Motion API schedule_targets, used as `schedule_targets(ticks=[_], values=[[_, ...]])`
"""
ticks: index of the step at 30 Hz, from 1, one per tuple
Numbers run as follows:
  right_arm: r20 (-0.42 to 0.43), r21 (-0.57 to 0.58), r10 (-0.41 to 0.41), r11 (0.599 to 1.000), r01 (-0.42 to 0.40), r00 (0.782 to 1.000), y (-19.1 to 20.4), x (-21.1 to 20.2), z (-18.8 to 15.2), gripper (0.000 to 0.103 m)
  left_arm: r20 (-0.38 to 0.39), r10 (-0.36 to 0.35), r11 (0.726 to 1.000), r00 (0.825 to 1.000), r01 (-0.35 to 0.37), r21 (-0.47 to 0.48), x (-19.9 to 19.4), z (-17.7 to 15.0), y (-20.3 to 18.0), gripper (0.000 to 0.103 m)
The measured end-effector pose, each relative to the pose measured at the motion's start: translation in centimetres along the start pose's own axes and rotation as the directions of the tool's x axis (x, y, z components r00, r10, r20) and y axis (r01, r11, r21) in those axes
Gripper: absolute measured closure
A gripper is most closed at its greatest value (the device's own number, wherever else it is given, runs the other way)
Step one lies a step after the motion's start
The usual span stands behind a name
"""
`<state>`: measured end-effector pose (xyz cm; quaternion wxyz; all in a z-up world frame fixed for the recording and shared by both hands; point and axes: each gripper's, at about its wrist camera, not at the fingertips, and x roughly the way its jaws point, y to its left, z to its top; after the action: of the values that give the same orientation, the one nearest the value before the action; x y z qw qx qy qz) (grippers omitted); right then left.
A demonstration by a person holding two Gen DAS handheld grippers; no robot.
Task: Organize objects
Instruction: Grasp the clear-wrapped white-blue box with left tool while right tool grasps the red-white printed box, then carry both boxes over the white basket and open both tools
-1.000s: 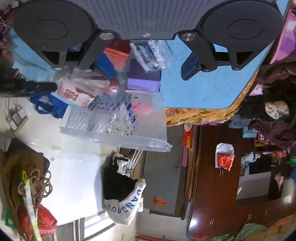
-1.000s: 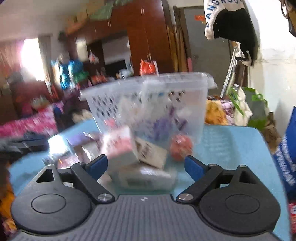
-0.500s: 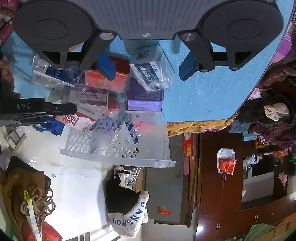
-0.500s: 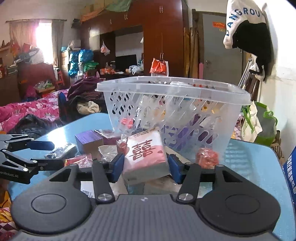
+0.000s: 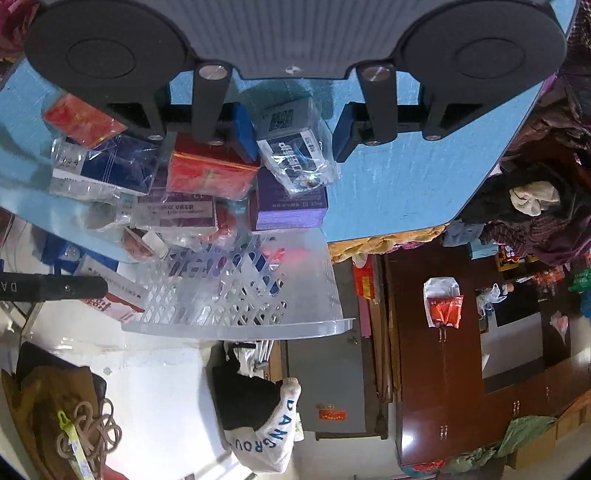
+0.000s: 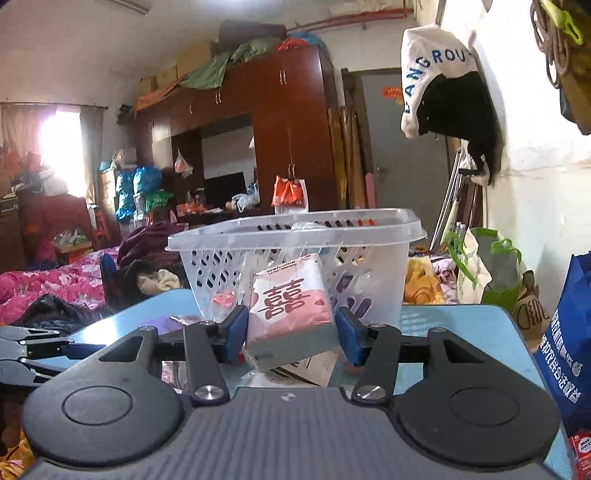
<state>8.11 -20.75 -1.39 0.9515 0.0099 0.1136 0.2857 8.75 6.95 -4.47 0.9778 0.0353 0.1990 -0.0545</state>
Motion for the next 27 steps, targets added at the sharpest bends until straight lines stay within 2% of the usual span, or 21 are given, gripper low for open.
schedule_targets(ticks=[10,16,27], values=[[0.039,-0.016,-0.037,0.999,0.038,0.999,0.5,0.0,-0.1,0.048,0.131,0.034,0.999,0.991,-0.034,-0.002,-2.5,0.6,-0.1,0.056],[0.055,-0.032,-0.059,0.998,0.061,0.997,0.7,-0.1,-0.3,0.048,0.180,0.022,1.000,0.983,-0.021,-0.004,-3.4,1.0,-0.4,0.056],[0.091,-0.049,-0.074,0.996,0.079,0.993,1.0,-0.7,-0.4,0.048,0.216,-0.013,1.000,0.976,0.013,0.002,-3.8,1.4,-1.1,0.056]])
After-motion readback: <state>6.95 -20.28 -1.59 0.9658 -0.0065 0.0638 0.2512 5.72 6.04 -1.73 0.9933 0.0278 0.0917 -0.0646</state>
